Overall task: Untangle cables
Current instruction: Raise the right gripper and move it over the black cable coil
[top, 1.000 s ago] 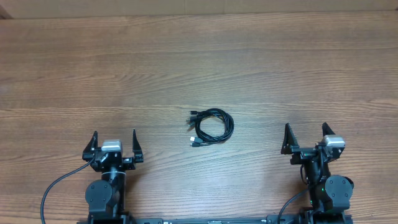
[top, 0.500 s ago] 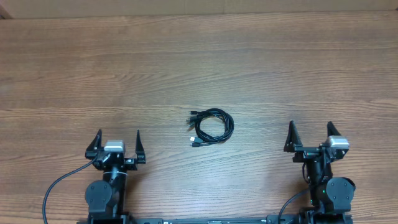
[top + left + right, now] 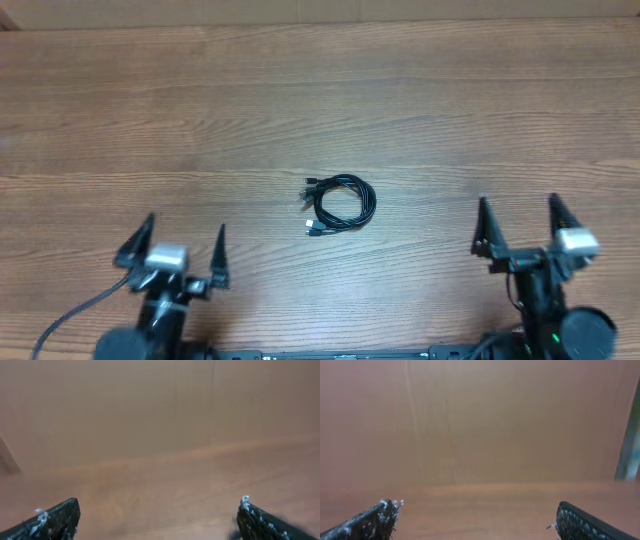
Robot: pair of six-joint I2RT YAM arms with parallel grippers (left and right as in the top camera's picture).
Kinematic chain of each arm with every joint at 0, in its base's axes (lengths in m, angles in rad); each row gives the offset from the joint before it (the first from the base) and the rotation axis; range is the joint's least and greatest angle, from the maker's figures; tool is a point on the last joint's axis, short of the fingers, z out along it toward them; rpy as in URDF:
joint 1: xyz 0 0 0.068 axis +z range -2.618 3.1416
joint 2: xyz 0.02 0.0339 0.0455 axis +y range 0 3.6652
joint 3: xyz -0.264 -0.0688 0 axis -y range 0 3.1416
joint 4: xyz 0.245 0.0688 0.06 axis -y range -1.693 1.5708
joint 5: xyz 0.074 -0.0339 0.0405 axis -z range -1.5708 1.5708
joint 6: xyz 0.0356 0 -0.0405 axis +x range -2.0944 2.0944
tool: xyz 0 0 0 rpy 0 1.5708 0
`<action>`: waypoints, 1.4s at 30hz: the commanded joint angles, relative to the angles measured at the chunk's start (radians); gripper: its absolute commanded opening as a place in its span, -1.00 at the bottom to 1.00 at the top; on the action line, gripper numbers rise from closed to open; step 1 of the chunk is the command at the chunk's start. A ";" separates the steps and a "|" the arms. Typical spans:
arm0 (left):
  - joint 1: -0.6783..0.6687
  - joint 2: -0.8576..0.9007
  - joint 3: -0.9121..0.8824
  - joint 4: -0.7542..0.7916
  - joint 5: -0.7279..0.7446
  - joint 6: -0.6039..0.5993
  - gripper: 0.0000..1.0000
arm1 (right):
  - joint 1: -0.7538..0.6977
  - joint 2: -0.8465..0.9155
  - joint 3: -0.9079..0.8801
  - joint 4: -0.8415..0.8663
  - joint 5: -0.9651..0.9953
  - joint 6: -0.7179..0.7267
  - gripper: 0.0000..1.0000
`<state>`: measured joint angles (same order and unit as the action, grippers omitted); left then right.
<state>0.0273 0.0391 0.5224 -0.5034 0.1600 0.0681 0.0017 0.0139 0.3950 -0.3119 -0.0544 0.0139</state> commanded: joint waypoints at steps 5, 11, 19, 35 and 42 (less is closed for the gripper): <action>0.005 0.094 0.254 -0.180 -0.117 -0.280 0.99 | 0.003 -0.006 0.306 -0.212 0.047 0.217 0.99; 0.005 0.246 0.399 -0.203 0.163 -0.338 0.99 | 0.003 0.078 0.599 -0.476 0.014 0.337 0.99; 0.005 0.341 0.503 -0.185 0.384 -0.338 0.99 | 0.004 0.185 0.874 -0.661 -0.309 0.327 1.00; 0.005 0.344 0.490 -0.207 0.511 -0.335 0.99 | 0.004 0.185 0.913 -0.701 -0.467 0.357 0.99; 0.005 0.344 0.486 -0.253 0.537 -0.364 0.99 | 0.003 0.188 0.864 -0.726 -0.424 0.360 0.89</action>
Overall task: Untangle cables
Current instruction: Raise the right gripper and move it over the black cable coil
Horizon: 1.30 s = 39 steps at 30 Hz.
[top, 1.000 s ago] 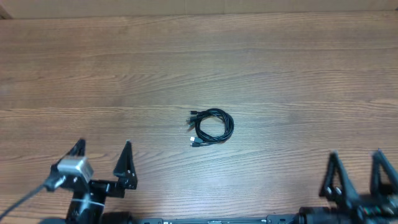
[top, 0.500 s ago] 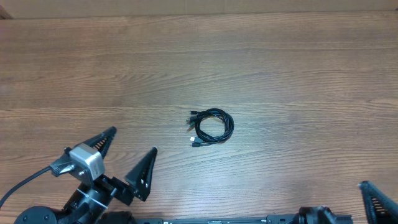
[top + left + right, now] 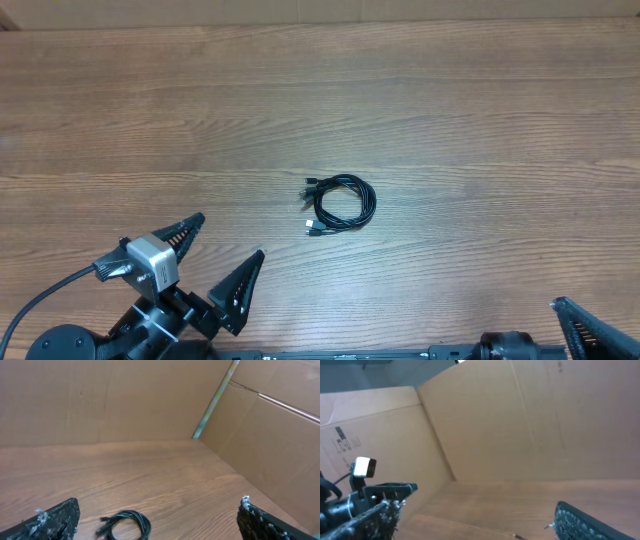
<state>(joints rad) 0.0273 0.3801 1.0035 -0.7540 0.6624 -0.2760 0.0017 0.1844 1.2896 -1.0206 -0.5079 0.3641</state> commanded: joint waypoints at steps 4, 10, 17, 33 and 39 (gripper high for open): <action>0.005 0.004 0.005 -0.002 0.037 -0.013 0.91 | 0.003 0.048 -0.089 -0.062 0.150 0.171 0.84; 0.005 0.005 0.005 0.008 -0.045 -0.047 0.70 | 0.003 0.198 -0.138 -0.044 0.194 0.355 0.96; 0.005 0.005 0.005 0.029 -0.045 0.011 0.99 | 0.005 0.495 -0.137 0.060 -0.070 0.190 1.00; 0.005 0.006 0.005 0.028 -0.146 0.120 0.99 | 0.162 1.130 -0.121 -0.142 0.084 -0.392 0.99; 0.005 0.006 0.005 0.029 -0.146 0.119 0.99 | 0.314 1.135 -0.116 0.027 0.164 -0.375 0.99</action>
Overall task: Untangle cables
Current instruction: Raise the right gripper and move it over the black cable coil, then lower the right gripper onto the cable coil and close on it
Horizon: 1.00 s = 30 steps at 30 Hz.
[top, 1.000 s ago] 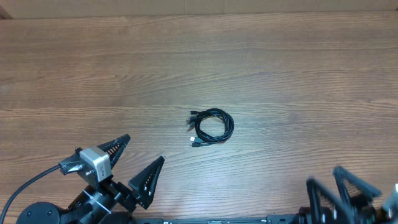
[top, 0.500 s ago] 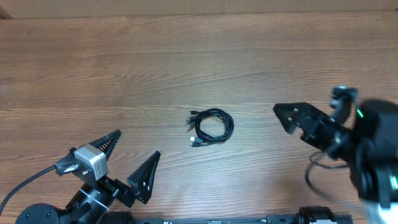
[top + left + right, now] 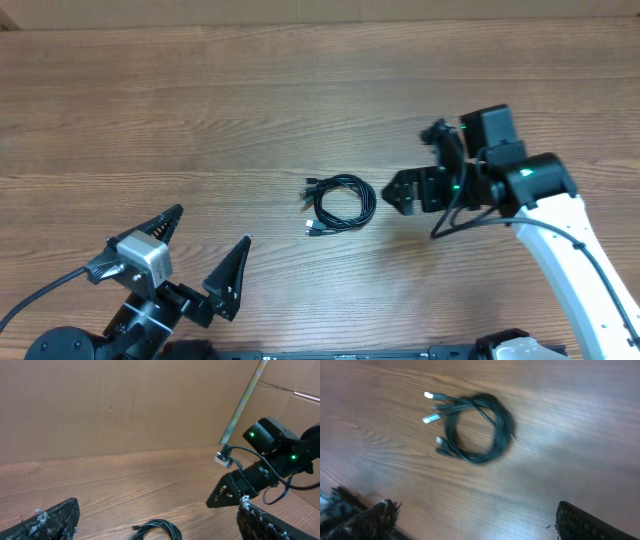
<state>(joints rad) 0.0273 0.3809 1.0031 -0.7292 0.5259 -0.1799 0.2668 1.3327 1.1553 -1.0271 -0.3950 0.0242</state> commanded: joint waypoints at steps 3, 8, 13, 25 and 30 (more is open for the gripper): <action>0.005 0.005 0.005 0.003 -0.009 0.014 0.99 | 0.105 -0.006 0.018 0.115 0.211 0.133 1.00; 0.005 0.005 0.005 0.003 -0.008 -0.012 0.99 | 0.117 0.028 0.018 0.188 0.263 0.304 1.00; 0.005 0.005 0.005 0.004 -0.009 -0.036 0.99 | 0.117 0.092 0.018 0.222 0.264 0.395 1.00; 0.005 0.005 0.005 -0.001 -0.009 -0.071 0.99 | 0.119 0.276 0.016 0.346 0.196 0.530 1.00; 0.005 0.005 0.005 -0.006 -0.009 -0.071 1.00 | 0.119 0.349 0.016 0.350 0.195 0.531 0.96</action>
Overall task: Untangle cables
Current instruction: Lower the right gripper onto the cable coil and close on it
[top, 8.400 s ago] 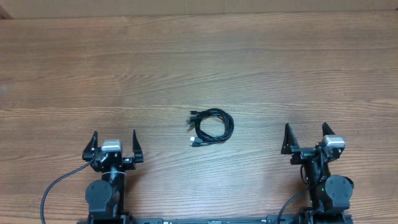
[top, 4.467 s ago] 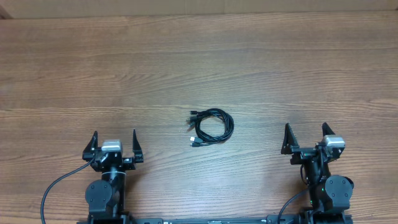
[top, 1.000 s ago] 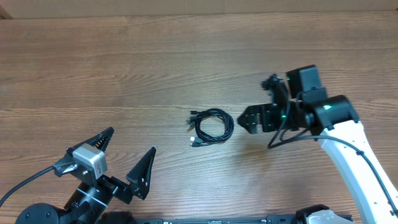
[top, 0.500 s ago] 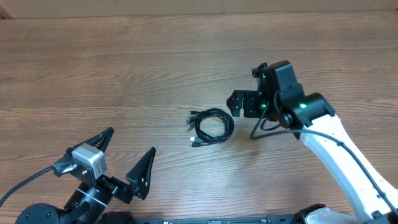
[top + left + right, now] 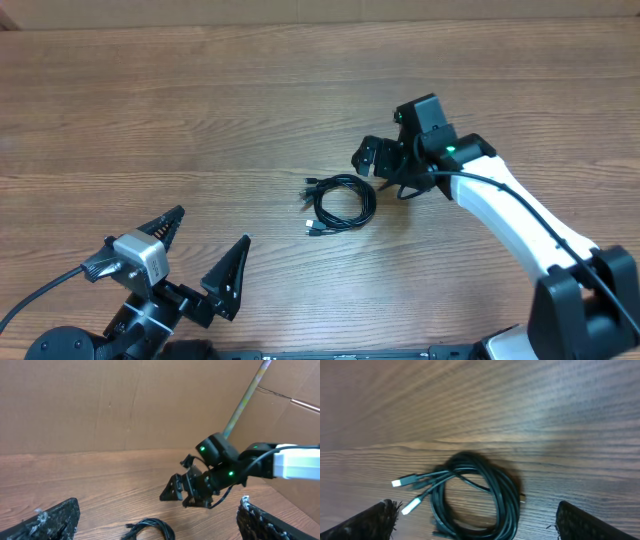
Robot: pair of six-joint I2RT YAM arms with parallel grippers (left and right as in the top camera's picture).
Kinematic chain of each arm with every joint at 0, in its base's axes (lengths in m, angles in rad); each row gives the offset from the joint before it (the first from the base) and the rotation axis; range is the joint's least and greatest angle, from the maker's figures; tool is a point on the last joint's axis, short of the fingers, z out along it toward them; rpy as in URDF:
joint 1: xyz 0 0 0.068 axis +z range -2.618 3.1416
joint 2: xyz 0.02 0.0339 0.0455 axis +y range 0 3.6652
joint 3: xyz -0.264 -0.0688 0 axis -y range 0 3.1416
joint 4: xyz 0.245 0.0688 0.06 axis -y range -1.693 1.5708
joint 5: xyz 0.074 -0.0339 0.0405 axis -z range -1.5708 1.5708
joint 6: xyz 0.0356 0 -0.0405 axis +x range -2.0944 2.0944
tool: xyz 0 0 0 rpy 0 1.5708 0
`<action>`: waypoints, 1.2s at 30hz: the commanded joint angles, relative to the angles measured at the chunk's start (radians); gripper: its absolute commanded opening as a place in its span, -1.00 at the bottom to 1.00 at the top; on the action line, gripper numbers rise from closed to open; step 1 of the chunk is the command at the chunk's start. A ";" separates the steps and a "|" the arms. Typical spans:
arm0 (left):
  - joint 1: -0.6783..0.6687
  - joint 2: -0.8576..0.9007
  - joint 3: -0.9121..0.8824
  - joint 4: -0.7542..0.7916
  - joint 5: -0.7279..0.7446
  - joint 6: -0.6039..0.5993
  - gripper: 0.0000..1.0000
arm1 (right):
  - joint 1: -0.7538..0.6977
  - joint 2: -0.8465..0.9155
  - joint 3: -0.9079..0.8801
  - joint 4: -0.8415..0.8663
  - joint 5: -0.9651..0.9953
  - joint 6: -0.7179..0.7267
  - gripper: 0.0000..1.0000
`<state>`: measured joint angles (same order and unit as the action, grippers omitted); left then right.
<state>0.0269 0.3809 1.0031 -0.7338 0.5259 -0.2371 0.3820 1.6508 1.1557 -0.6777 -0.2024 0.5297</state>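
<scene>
A small coil of black cables (image 5: 340,203) lies in the middle of the wooden table, its plug ends pointing left. The right wrist view shows the same coil (image 5: 475,495) close below. My right gripper (image 5: 378,160) hangs open just up and right of the coil, nothing between its fingers. Near the table's front left, my left gripper (image 5: 200,262) stands wide open, well short of the coil. Low in the left wrist view, the coil (image 5: 150,529) sits with the right arm (image 5: 220,467) behind it.
Brown cardboard walls (image 5: 100,405) enclose the table at the back and right. A pale rod (image 5: 247,395) leans in the far corner. Bare wooden tabletop (image 5: 150,110) surrounds the coil on all sides.
My right gripper has moved left, from right of the coil to just above its upper right edge. The left arm and the coil are where they were.
Both grippers first stood open at the table's front edge, facing the back wall. Then the left had turned toward the coil and the right had dropped almost out of the overhead view. Later the right arm reached out right of the coil; now it hovers beside it.
</scene>
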 commanded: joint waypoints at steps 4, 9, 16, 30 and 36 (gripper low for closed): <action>0.005 0.005 0.005 -0.002 -0.009 -0.013 0.99 | 0.004 0.063 0.015 -0.010 0.015 0.074 0.89; 0.005 0.005 0.005 -0.003 -0.009 -0.013 1.00 | 0.004 0.067 -0.011 -0.027 0.033 0.165 0.76; 0.005 0.005 0.005 -0.007 -0.009 -0.013 0.99 | 0.040 0.067 -0.099 -0.028 0.019 0.181 0.78; 0.005 0.005 0.005 -0.015 -0.009 -0.014 1.00 | 0.153 0.067 -0.185 0.095 0.000 0.207 0.45; 0.005 0.005 0.005 -0.019 -0.009 -0.014 0.99 | 0.174 0.067 -0.185 0.124 0.003 0.207 0.31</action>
<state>0.0269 0.3809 1.0031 -0.7490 0.5255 -0.2371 0.5491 1.7161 0.9726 -0.5625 -0.2043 0.7292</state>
